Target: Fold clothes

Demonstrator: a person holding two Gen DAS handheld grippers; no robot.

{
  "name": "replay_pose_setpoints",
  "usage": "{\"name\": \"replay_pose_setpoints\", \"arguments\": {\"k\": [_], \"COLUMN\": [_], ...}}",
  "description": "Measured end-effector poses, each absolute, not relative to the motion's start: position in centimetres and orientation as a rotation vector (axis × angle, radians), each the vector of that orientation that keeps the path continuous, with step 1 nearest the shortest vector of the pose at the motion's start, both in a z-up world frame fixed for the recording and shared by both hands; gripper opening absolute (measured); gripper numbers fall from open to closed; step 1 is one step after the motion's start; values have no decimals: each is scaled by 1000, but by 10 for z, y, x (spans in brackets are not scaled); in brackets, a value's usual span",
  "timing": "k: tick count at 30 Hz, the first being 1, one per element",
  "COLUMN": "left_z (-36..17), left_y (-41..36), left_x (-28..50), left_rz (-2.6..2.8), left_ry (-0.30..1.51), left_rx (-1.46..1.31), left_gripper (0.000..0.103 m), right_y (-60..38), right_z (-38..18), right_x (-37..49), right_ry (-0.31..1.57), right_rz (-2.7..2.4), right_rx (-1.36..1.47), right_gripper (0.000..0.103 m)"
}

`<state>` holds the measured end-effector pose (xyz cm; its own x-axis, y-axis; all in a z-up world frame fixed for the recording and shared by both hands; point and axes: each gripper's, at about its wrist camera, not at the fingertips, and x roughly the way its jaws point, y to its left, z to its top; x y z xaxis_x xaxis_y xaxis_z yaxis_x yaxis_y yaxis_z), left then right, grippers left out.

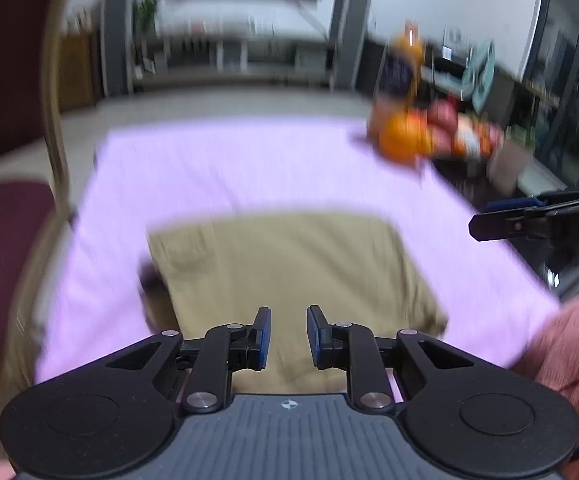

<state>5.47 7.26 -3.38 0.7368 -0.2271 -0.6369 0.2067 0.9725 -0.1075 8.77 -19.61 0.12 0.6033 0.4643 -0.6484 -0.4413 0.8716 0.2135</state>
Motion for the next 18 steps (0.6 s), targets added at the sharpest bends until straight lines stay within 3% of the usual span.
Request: {"name": "replay_pose_setpoints", "arguments": {"k": [4, 9, 11, 13, 18], "left_z": [-10, -46, -71, -100, -114], "left_y": [79, 76, 78, 85, 88], "left_x": [81, 140, 153, 155, 143], "left_rz": [-204, -109, -51, 4, 30], "left_ry": [632, 738, 804, 890, 908], "left_rx": [-67, -62, -63, -86, -55], "left_gripper": [26, 19, 17, 14, 18], "right_y": [-194, -179, -176, -176, -190], "right_z": [33, 11, -15, -43, -92], "right_x": [111, 151, 167, 177, 205], "right_ry": [678, 613, 624, 642, 776], "right_rz": [557, 463, 404, 365, 383], "right_rx": [164, 154, 140, 122, 312], "right_gripper": [56, 58, 50, 20, 17]}}
